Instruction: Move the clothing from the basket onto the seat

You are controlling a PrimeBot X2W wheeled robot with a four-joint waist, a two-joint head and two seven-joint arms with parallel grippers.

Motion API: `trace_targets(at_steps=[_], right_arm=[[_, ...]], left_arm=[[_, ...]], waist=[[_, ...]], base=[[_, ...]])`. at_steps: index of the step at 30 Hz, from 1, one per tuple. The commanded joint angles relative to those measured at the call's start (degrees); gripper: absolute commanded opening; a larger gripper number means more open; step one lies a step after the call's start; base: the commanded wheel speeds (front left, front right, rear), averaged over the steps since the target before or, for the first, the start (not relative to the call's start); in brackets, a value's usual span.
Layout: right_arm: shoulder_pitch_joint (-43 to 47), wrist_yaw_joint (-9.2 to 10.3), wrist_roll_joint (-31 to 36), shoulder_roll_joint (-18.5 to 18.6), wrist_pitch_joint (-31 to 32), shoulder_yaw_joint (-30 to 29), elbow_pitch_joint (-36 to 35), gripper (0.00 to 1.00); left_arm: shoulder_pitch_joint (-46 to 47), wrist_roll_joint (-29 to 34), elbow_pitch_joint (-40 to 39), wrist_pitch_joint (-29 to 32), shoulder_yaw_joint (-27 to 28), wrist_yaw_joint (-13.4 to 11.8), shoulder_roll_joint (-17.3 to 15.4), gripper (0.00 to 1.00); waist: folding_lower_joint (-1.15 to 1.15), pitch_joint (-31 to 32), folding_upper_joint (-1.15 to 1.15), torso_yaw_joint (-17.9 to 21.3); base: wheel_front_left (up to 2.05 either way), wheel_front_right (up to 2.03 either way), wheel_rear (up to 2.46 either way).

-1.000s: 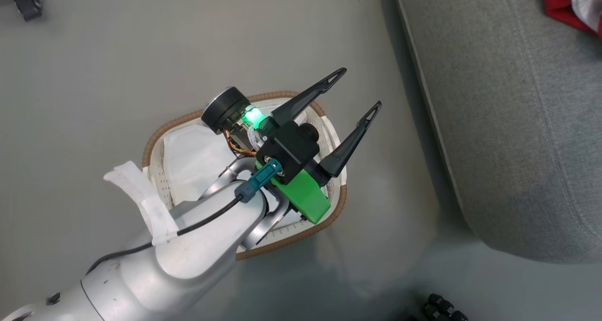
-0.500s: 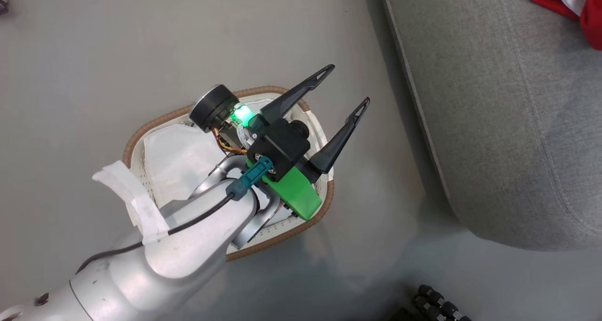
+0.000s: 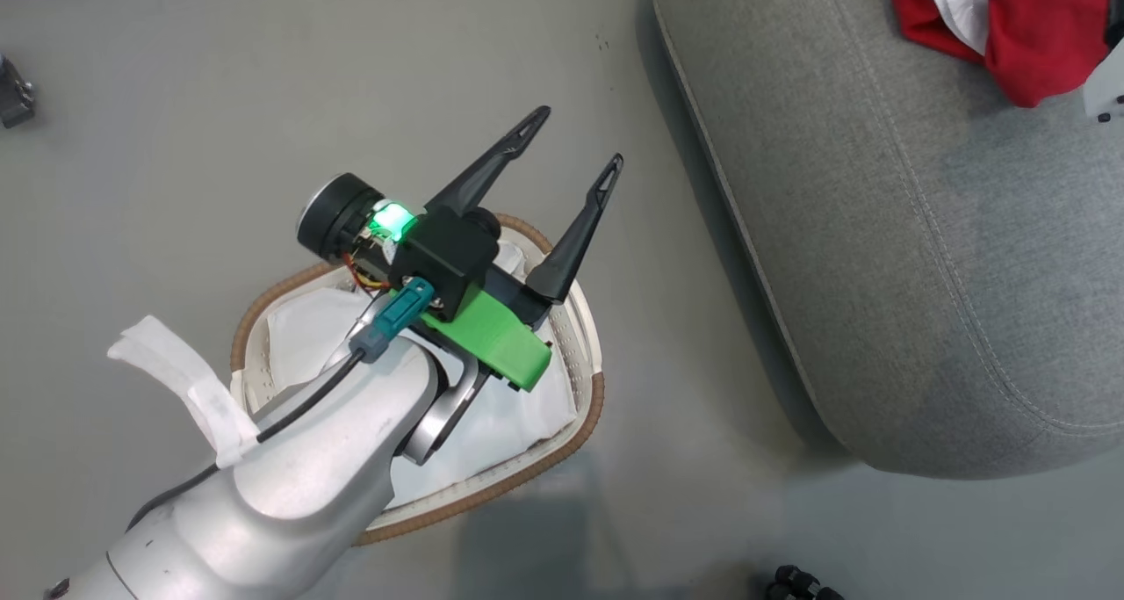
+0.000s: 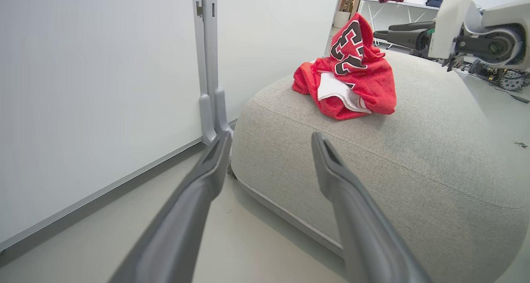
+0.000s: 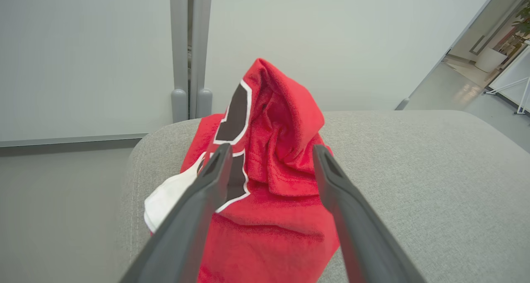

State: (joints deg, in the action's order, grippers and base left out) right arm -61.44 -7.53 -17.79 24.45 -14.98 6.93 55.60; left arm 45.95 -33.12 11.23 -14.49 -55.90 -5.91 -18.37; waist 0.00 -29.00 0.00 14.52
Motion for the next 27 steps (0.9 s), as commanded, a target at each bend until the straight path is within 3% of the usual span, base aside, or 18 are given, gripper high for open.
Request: trace_targets(at_steps=[1, 6, 14, 27], right_arm=[[1.2, 0.08, -0.8, 0.6, -0.2, 0.8, -0.8, 1.00], [1.9, 0.08, -3.2, 0.2, -0.3, 2.7, -2.6, 1.00], [6.0, 0.08, -4.7, -3.3, -0.3, 2.2, -4.8, 1.00], [26.7, 0.08, 3.7, -14.1, -0.3, -5.4, -23.7, 1.00]], left_arm=[[-1.4, -0.7, 0.4, -0.4, 1.1, -0.4, 0.1, 1.00], [-5.1, -2.8, 0.8, -0.7, 6.9, -1.0, 1.6, 1.00], [-15.8, 0.8, 1.0, -0.7, 19.7, -1.4, 2.5, 1.00], [-34.5, 6.0, -0.6, -0.7, 38.5, -1.3, 4.4, 1.00]], waist=[[0.00, 3.5, 0.00, -0.1], [0.00, 7.7, 0.00, -2.0], [0.00, 13.7, 0.00, -7.4], [0.00, 20.2, 0.00, -14.7]], base=[[0.00, 0.00, 0.00], [0.00, 0.00, 0.00], [0.00, 0.00, 0.00], [0.00, 0.00, 0.00]])
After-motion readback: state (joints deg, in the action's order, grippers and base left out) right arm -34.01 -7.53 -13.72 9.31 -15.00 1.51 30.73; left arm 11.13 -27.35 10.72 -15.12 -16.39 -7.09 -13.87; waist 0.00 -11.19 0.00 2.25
